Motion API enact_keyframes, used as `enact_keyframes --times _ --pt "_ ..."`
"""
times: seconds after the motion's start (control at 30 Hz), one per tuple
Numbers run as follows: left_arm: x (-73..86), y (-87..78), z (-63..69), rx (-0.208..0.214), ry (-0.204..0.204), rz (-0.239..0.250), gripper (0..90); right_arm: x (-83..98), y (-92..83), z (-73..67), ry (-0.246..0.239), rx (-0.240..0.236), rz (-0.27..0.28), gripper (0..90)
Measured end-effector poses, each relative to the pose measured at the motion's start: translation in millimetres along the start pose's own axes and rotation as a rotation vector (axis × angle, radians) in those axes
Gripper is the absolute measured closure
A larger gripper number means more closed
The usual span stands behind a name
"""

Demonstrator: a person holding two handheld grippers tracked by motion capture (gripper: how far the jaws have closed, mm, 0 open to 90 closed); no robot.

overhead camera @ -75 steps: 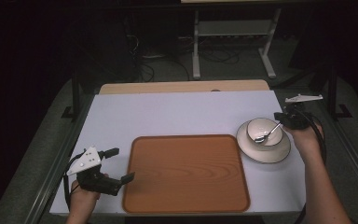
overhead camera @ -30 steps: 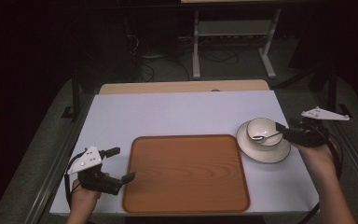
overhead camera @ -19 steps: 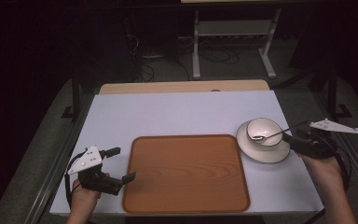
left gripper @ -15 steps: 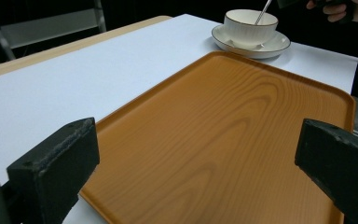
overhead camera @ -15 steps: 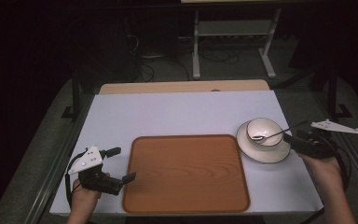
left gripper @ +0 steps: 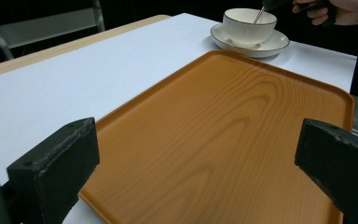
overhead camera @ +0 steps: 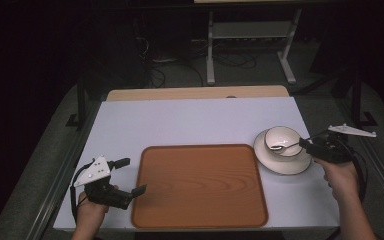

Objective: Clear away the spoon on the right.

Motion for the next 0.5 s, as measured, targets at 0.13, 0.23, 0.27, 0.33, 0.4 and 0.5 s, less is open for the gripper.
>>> enact_keyframes --times 0.13,0.23,0.27,0.33,0.4,0.5 --pt "-0.1 0.2 0.5 0.000 -0.001 0.002 0.0 -0.8 9.7 2.1 0.016 -0.013 0.001 41.6" --pt "0.1 0.3 0.3 -0.001 -0.002 0.000 0.0 -0.9 15.3 2.4 0.022 -0.026 0.003 42.7" --pt "0.1 0.3 0.1 -0.001 -0.003 0.000 0.0 -1.0 17.2 2.6 0.020 -0.023 0.002 43.9" --pt "0.1 0.3 -0.1 -0.003 -0.002 0.000 0.0 -1.4 20.6 2.5 0.014 -0.029 0.003 45.6" --pt "0.1 0.1 0.5 -0.004 -0.002 0.000 0.0 -1.7 23.2 1.0 0.019 -0.043 0.003 47.5" --pt "0.3 -0.1 0.4 -0.003 -0.003 0.000 0.0 -1.4 25.7 -1.5 0.013 -0.045 -0.004 49.9"
Point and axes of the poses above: each handheld gripper's, and its own axes: y roughly forward along the jaws, x roughly out of its underside, z roughly to its right, the point moved 6 cm from there along y, roughly forward along the jaws, and after that the axes turned 8 degrees about -z, right-handed, at the moved point
